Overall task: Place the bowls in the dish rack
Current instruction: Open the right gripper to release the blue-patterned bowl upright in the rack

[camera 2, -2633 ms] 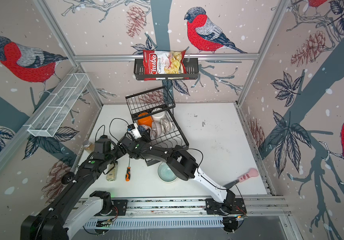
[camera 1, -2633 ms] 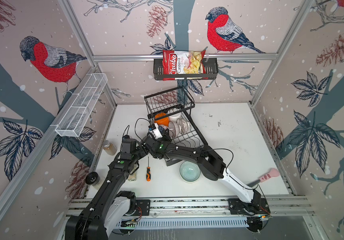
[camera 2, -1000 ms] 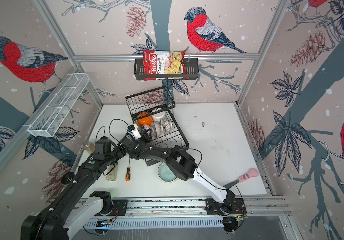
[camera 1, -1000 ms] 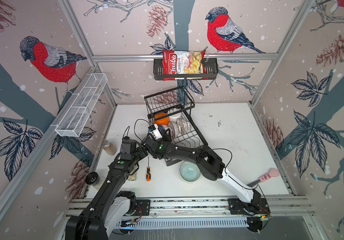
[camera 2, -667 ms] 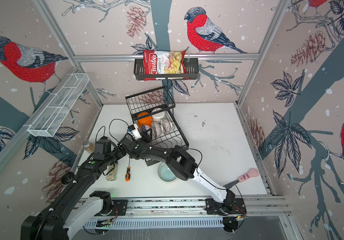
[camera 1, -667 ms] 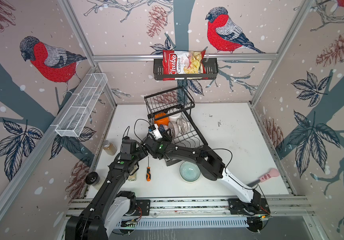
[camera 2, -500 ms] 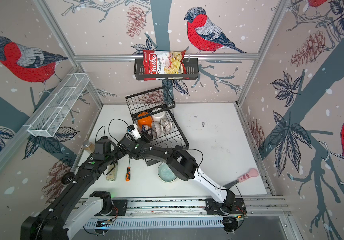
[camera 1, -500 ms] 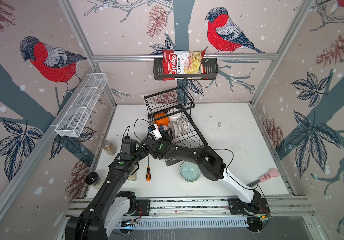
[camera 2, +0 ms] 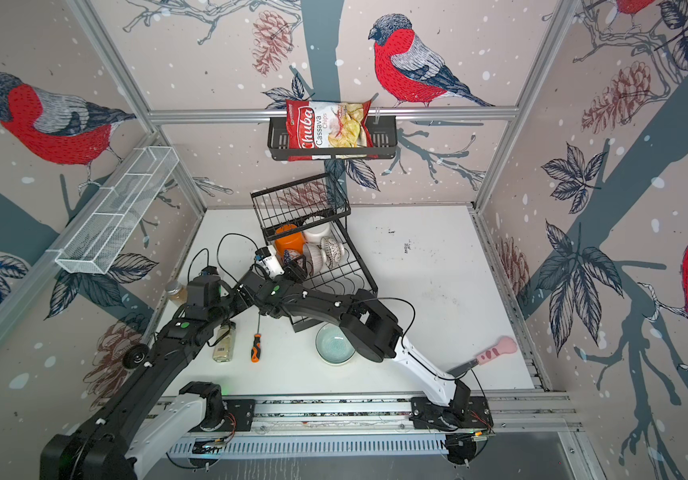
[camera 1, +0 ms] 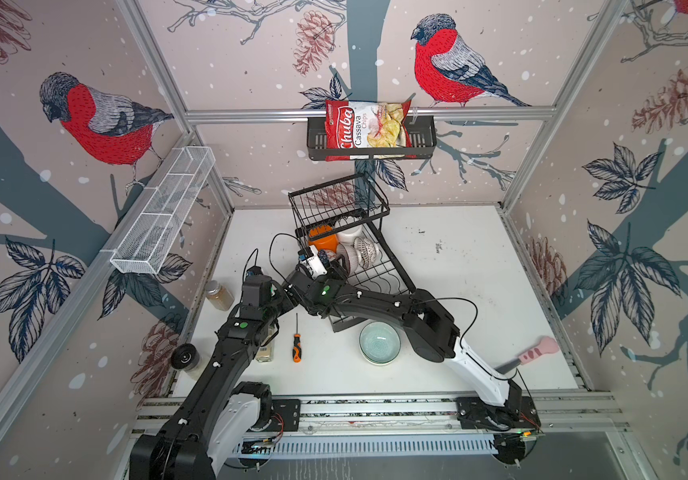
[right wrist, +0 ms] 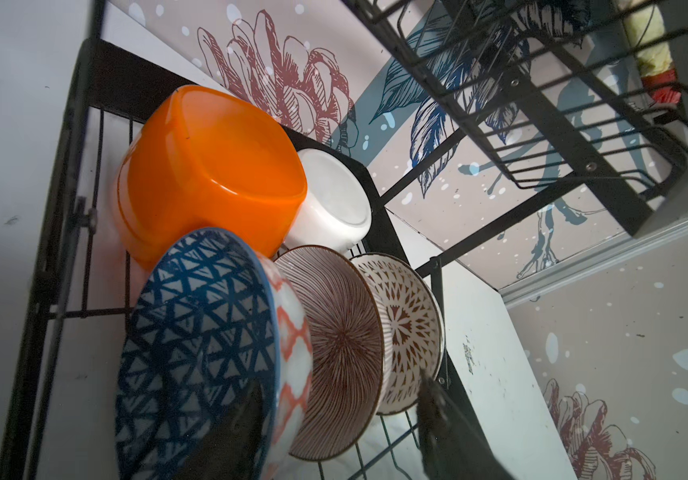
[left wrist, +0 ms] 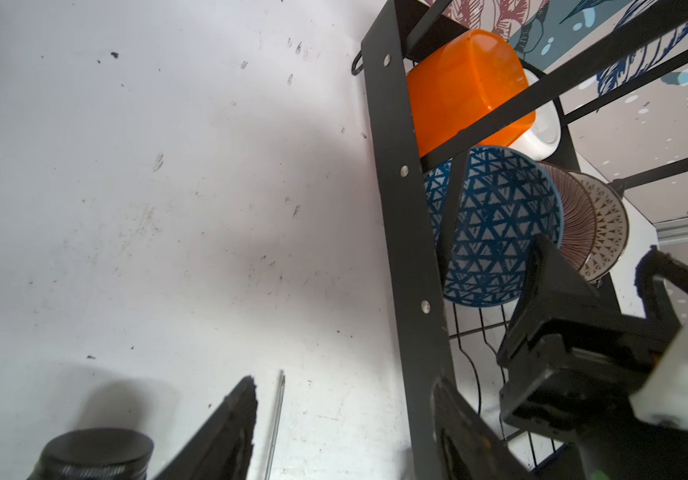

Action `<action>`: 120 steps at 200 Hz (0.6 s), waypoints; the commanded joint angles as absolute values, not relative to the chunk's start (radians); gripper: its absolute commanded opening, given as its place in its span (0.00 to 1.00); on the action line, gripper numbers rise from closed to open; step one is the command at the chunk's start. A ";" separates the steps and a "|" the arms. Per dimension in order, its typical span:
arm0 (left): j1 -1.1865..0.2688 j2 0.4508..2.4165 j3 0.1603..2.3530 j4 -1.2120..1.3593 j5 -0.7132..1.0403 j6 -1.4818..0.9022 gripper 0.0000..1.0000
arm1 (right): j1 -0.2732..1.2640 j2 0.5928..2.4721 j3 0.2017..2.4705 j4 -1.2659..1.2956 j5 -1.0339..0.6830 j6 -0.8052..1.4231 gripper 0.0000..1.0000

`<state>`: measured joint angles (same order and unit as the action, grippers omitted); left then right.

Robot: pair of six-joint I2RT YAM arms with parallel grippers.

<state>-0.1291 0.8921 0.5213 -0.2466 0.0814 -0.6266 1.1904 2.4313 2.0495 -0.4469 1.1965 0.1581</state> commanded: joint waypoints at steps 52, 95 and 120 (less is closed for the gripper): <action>-0.129 0.903 0.534 -0.218 0.096 -0.602 0.67 | 1.178 2.279 1.896 -0.360 0.986 0.208 0.63; -0.130 0.902 0.537 -0.222 0.092 -0.598 0.67 | 1.172 2.252 1.875 -0.348 0.909 0.221 0.65; -0.130 0.902 0.537 -0.222 0.094 -0.597 0.67 | 1.169 2.237 1.867 -0.341 0.877 0.228 0.65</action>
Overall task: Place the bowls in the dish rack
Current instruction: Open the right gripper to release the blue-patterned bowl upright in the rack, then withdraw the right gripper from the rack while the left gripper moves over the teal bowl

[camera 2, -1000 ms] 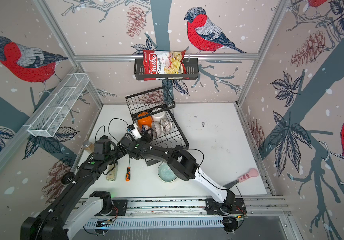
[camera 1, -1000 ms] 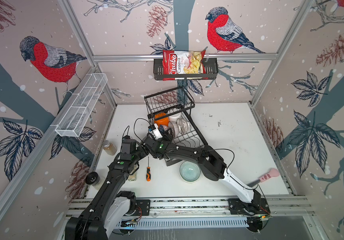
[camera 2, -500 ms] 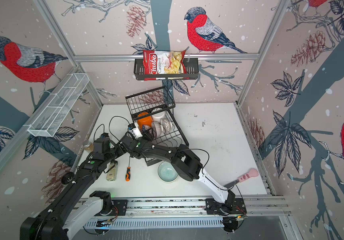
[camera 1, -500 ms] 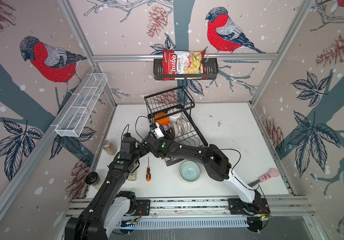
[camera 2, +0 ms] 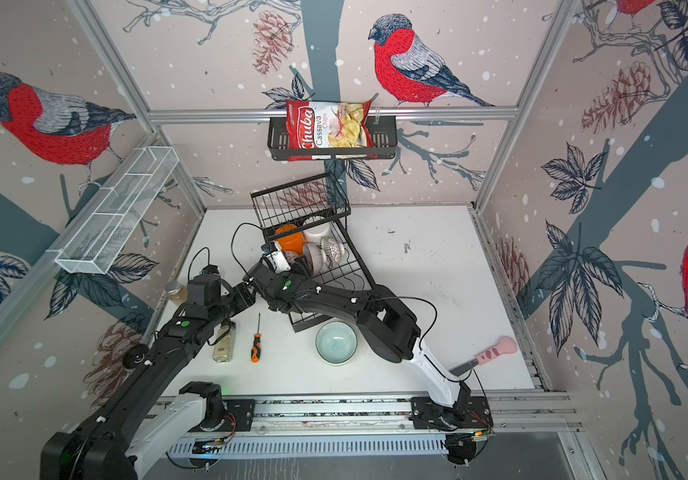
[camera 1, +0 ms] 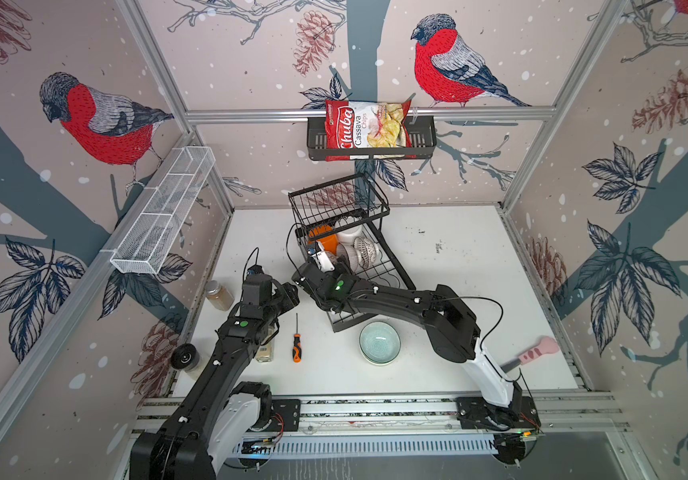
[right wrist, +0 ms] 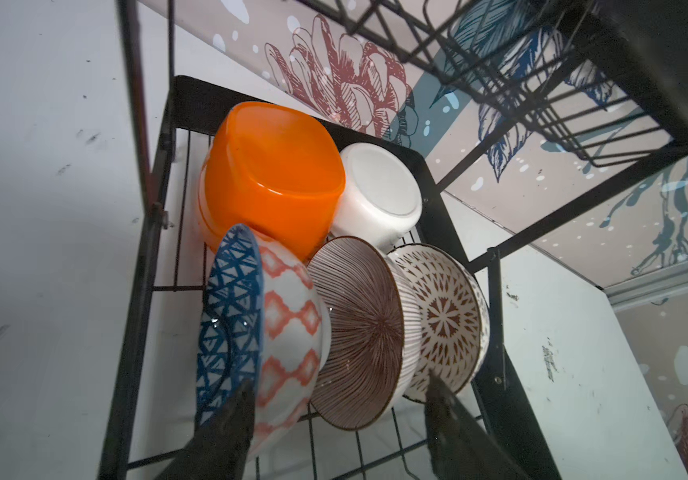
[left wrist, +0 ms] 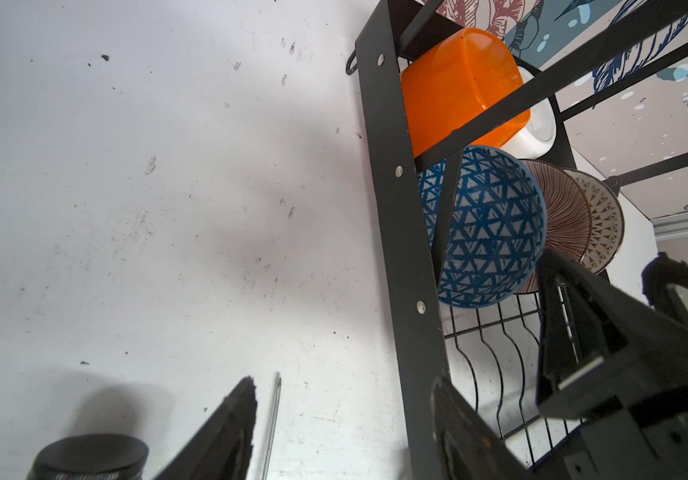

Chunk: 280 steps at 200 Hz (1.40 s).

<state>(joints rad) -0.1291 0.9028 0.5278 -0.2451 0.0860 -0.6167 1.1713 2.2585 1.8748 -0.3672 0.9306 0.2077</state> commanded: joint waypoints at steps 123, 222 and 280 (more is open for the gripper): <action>-0.139 0.910 0.542 -0.180 0.242 -0.594 0.70 | 1.131 2.012 1.712 -0.338 0.661 0.301 0.73; -0.358 0.899 0.666 -0.298 0.145 -0.601 0.76 | 0.959 1.682 1.370 -0.414 0.407 0.417 0.73; -0.588 1.001 0.739 -0.364 0.012 -0.643 0.70 | 0.863 1.512 1.192 -0.431 0.303 0.442 0.73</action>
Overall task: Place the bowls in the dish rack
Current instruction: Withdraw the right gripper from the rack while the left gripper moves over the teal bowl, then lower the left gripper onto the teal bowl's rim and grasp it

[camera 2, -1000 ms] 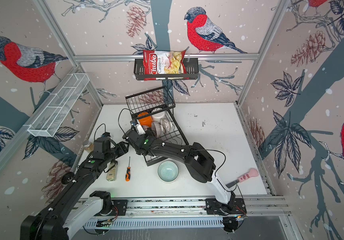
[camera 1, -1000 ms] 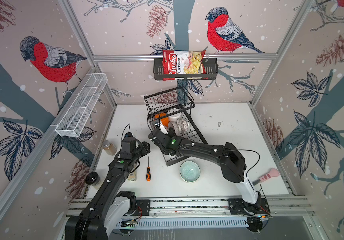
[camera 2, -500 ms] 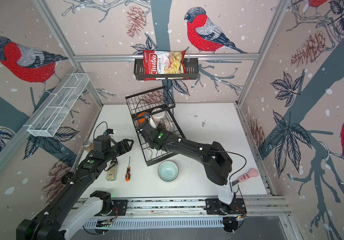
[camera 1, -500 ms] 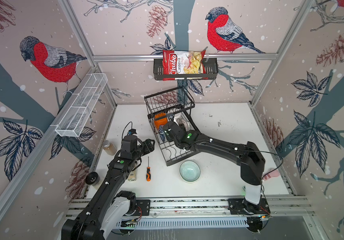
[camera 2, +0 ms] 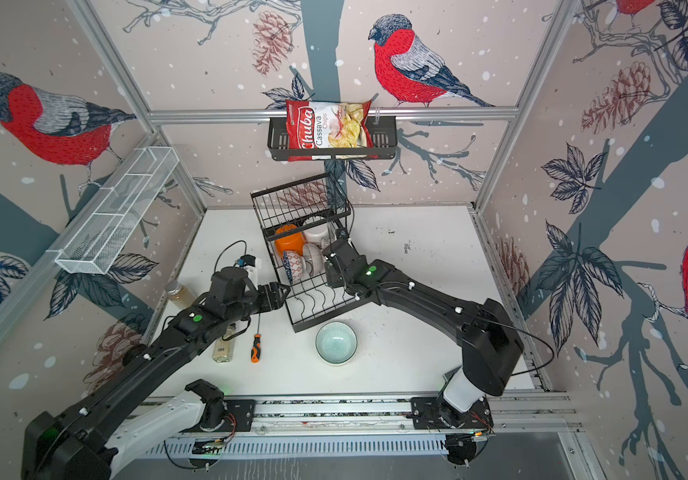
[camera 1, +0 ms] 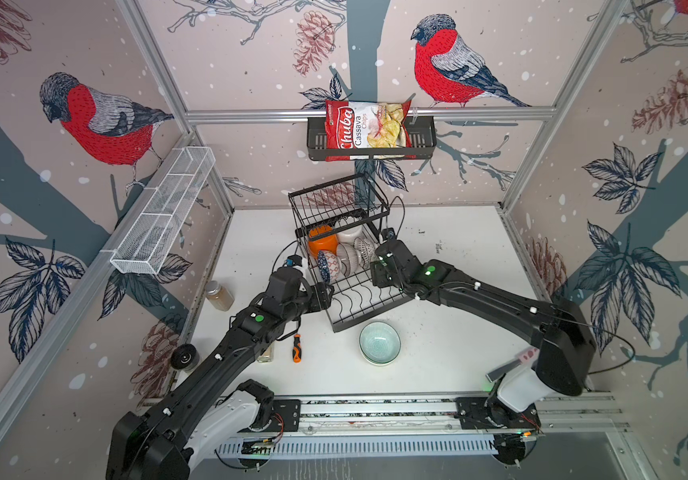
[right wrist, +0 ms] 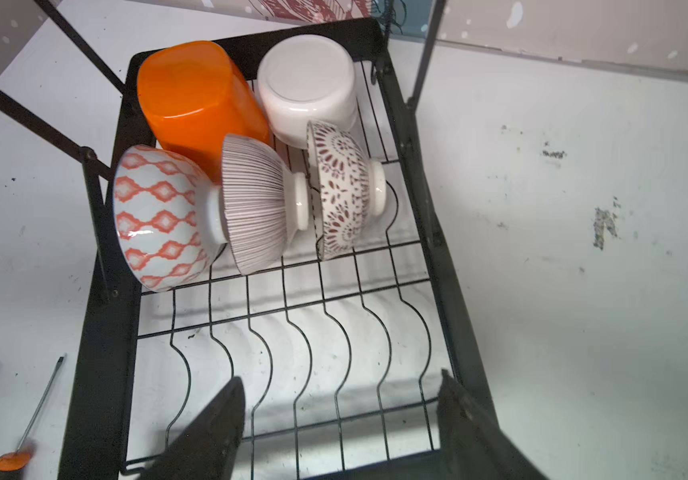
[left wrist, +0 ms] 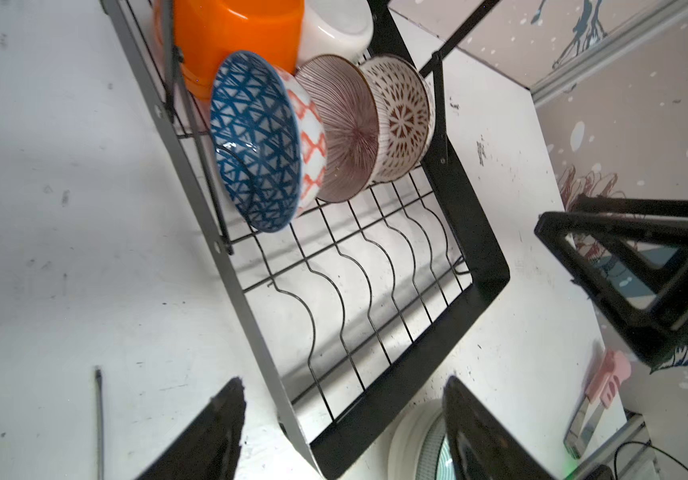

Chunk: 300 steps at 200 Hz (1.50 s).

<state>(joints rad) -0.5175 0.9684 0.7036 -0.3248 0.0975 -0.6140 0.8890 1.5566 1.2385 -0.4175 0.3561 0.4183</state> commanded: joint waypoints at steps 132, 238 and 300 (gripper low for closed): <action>-0.967 1.278 0.963 -0.622 -0.181 -0.782 0.61 | 0.700 1.338 0.937 -0.362 0.259 0.441 0.72; -1.075 1.514 1.114 -0.794 -0.206 -0.789 0.56 | 0.666 1.316 0.875 -0.305 0.202 0.430 0.71; -1.081 1.584 1.146 -0.796 -0.213 -0.781 0.42 | 0.663 1.320 0.861 -0.283 0.172 0.433 0.71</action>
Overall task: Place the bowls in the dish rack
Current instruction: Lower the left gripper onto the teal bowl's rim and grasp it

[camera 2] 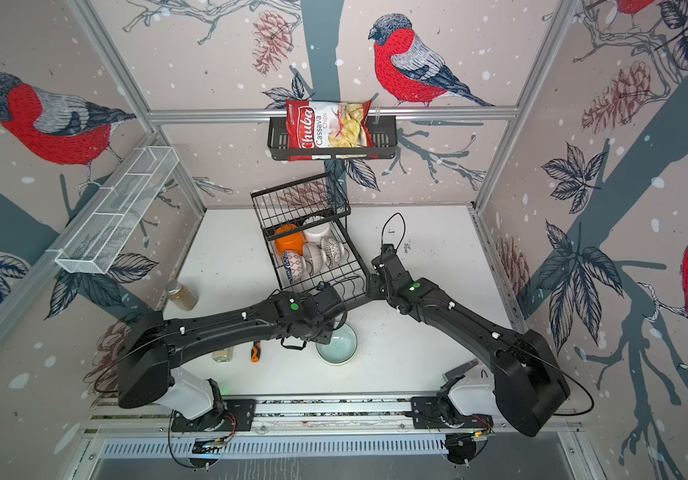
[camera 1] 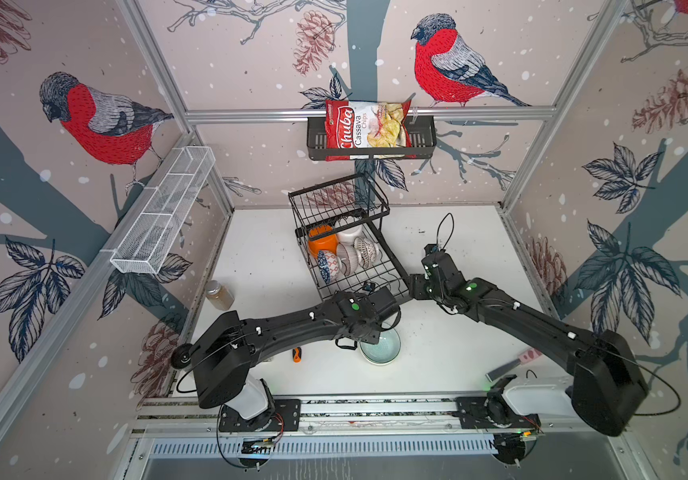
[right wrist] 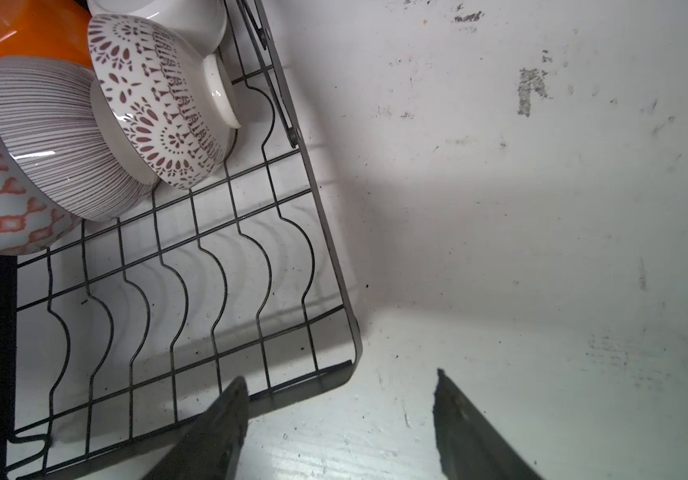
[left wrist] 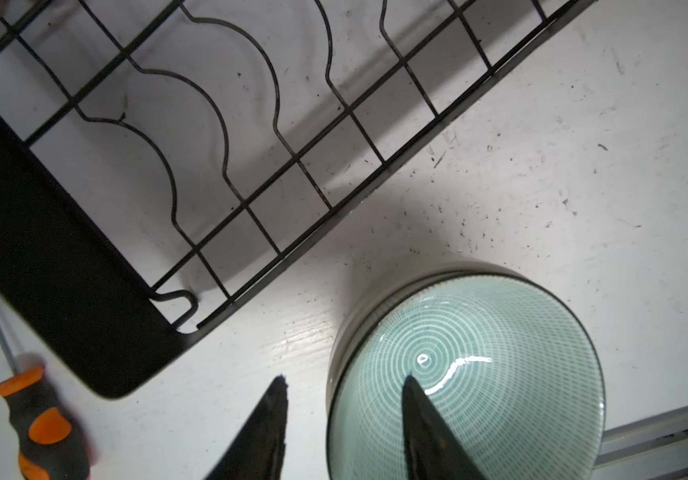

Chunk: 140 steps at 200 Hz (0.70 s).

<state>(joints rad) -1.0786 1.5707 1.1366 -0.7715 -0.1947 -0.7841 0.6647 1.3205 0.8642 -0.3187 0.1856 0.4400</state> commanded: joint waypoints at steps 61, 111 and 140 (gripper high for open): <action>-1.085 1.631 1.152 -0.796 -0.214 -0.782 0.36 | 0.662 1.338 0.851 -0.272 0.161 0.433 0.70; -1.086 1.639 1.150 -0.786 -0.217 -0.778 0.26 | 0.663 1.336 0.845 -0.269 0.162 0.435 0.70; -1.085 1.641 1.146 -0.776 -0.219 -0.778 0.19 | 0.662 1.336 0.842 -0.267 0.158 0.438 0.69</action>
